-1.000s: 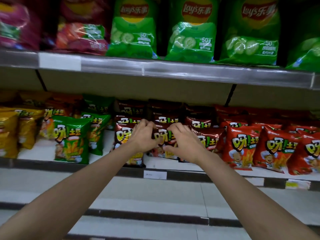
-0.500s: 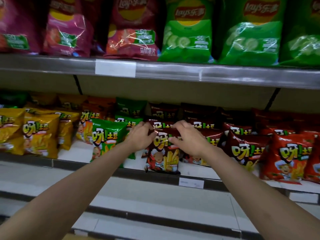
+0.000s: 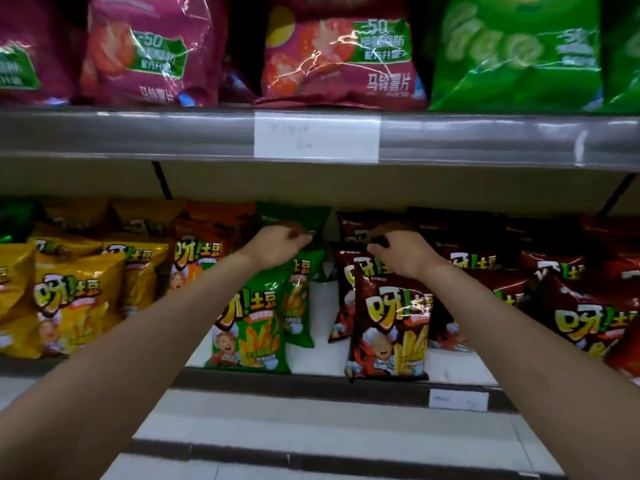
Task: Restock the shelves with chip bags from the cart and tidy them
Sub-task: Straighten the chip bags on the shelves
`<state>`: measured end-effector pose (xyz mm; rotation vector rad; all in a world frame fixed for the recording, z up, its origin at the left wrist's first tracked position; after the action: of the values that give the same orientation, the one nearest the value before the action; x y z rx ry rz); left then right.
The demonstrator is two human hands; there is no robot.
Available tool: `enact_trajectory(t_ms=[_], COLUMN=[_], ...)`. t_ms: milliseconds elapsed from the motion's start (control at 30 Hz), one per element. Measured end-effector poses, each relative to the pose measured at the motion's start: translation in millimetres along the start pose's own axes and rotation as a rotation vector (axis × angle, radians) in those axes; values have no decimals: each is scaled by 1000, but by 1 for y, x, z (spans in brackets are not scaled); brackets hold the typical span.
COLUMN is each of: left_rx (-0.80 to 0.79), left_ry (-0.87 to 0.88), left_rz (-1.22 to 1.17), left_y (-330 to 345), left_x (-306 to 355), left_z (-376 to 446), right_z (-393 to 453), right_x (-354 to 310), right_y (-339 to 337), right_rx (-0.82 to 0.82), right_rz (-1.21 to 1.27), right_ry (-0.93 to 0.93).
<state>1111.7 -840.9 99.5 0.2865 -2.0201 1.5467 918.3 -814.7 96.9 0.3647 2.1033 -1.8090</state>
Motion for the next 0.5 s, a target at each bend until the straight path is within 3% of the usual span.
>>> enact_trajectory(t_ms=[267, 500], left_rx=[-356, -513], left_ry=[-228, -267], left_rz=[356, 468], left_y=[11, 23], left_x=[-30, -43], left_z=[31, 53], right_z=[36, 42], right_x=[27, 36], right_y=[24, 32], right_rx=[-297, -358], right_rz=[-57, -58], right_ry=[277, 297])
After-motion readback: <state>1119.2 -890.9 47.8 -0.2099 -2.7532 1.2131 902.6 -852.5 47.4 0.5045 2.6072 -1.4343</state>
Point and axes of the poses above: each hand's wrist, its own z-axis towards the middle knuckle, its own y-axis out of the palm, x = y × z, the point moved 7 cm from there along z, towards the middle knuckle, and after that the axes turned 7 degrees about -x, right-handed, at the moved point
